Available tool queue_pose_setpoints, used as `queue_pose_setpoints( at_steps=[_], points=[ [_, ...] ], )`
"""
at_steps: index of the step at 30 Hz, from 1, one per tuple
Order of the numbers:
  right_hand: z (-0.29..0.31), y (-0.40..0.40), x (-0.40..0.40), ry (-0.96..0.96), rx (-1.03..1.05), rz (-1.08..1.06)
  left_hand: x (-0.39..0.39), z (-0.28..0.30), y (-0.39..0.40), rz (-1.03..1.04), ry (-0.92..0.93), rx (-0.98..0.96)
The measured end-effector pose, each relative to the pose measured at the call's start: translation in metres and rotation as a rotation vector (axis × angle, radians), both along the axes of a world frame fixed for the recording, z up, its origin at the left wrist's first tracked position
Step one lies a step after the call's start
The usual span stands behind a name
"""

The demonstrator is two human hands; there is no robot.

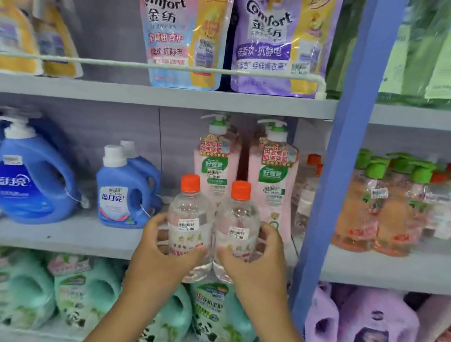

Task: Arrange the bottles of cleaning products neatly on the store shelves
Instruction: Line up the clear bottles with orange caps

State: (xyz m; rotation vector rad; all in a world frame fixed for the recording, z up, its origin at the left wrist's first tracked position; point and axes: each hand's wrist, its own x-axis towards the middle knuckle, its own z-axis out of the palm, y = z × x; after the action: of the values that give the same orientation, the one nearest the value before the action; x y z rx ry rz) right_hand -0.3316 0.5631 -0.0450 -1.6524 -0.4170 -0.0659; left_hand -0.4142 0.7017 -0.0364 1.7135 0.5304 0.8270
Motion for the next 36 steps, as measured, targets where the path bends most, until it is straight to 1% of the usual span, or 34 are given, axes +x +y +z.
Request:
queue_pose_setpoints(
  at_steps=[3, 7, 11, 14, 16, 20, 23, 27, 31, 36],
  points=[
    [0.009, -0.026, -0.023, 0.018, 0.028, 0.016, -0.025, 0.007, -0.023, -0.008, -0.017, -0.004],
    [0.026, -0.076, -0.050, 0.028, 0.058, -0.042, -0.045, 0.024, -0.057, -0.109, -0.057, 0.011],
    [0.039, -0.145, -0.060, 0.051, 0.107, -0.112, -0.044, 0.028, -0.102, -0.260, -0.091, -0.011],
    [0.047, -0.202, -0.059, 0.056, 0.124, -0.164, -0.036, 0.027, -0.150, -0.319, -0.129, -0.027],
    [0.048, -0.239, -0.054, 0.047, 0.129, -0.200, -0.028, 0.029, -0.184, -0.352, -0.122, -0.026],
    [0.046, -0.314, -0.031, 0.009, 0.146, -0.231, 0.002, 0.040, -0.259, -0.411, -0.118, -0.018],
    [0.047, -0.380, -0.003, -0.013, 0.156, -0.209, 0.034, 0.044, -0.325, -0.391, -0.147, 0.004],
    [0.054, -0.469, 0.045, -0.039, 0.100, -0.201, 0.085, 0.049, -0.413, -0.368, -0.171, -0.003],
    [0.094, -0.536, 0.085, -0.085, 0.055, -0.164, 0.125, 0.082, -0.479, -0.355, -0.203, 0.027],
    [0.162, -0.582, 0.133, -0.185, 0.053, -0.107, 0.163, 0.143, -0.517, -0.330, -0.244, 0.069]
  ],
)
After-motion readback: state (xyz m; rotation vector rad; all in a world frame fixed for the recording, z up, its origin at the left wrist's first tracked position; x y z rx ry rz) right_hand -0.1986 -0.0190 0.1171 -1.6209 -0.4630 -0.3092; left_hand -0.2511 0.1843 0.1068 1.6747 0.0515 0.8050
